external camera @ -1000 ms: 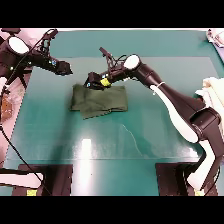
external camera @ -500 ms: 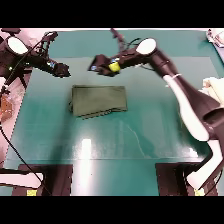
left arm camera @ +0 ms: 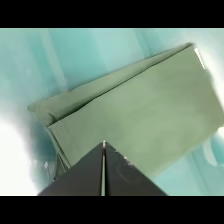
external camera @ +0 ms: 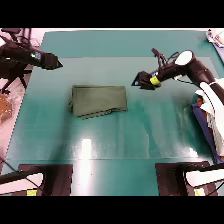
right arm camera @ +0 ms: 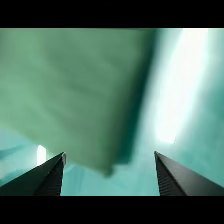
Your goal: Fold the shirts.
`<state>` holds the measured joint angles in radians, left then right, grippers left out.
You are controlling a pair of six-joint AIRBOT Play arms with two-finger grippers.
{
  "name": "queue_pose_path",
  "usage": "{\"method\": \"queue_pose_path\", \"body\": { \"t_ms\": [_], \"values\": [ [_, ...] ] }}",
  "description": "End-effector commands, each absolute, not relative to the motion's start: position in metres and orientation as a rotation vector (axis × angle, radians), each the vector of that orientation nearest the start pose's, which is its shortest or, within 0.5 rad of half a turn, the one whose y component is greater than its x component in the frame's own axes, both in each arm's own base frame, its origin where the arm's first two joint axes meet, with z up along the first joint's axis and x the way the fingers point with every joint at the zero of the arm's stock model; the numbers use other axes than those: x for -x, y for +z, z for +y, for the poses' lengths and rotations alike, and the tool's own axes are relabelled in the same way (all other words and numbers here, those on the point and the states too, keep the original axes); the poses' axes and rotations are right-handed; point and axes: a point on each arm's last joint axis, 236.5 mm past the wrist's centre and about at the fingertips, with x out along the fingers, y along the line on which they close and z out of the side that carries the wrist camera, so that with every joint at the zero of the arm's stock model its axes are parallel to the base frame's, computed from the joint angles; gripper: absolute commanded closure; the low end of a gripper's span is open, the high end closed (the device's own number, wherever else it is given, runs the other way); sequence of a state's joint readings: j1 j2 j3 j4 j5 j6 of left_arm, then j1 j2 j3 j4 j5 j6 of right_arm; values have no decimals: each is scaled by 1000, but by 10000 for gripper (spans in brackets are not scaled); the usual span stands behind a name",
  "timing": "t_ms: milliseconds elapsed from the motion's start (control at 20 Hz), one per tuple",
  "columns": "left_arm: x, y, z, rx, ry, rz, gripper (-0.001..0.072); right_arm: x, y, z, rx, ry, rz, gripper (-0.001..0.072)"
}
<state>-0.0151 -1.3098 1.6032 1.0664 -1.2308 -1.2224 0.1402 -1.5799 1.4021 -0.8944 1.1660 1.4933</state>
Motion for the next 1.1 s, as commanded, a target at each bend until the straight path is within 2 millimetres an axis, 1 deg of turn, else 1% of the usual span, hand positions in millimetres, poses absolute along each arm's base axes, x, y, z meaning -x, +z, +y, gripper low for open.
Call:
{"method": "queue_pose_path", "body": {
  "t_ms": [0, 50, 100, 200, 250, 350, 600, 650, 700, 750, 800, 850, 950, 1050],
  "values": [
    [-408, 238, -116, 19, -539, 742, 681, -427, -43, 181, -472, 458, 1360, 73],
    [-399, 249, -116, 9, -541, 722, 681, -428, -54, 189, -477, 481, 1380, 73],
    [-392, 256, -116, 2, -543, 707, 681, -427, -60, 202, -503, 535, 1395, 73],
    [-382, 265, -116, -7, -547, 692, 681, -429, -62, 235, -584, 648, 1404, 73],
    [-380, 265, -116, -9, -549, 696, 681, -432, -63, 248, -620, 672, 1410, 73],
    [-375, 261, -117, -12, -559, 722, 681, -431, -68, 266, -617, 702, 1424, 73],
    [-369, 255, -118, -17, -573, 756, 681, -411, -74, 309, -566, 760, 1450, 74],
    [-368, 255, -118, -17, -574, 759, 681, -407, -74, 317, -555, 772, 1453, 89],
    [-368, 255, -118, -17, -573, 758, 681, -402, -74, 324, -553, 776, 1462, 177],
    [-368, 255, -118, -17, -573, 758, 681, -399, -73, 329, -555, 783, 1468, 357],
    [-368, 255, -118, -17, -573, 758, 681, -397, -68, 335, -577, 797, 1466, 623],
    [-368, 255, -118, -16, -573, 759, 681, -398, -58, 341, -615, 812, 1452, 693],
    [-367, 254, -118, -8, -571, 766, 681, -408, -29, 348, -669, 831, 1382, 694],
    [-367, 254, -118, -7, -572, 769, 681, -426, 17, 346, -714, 836, 1256, 694]
  ]
}}
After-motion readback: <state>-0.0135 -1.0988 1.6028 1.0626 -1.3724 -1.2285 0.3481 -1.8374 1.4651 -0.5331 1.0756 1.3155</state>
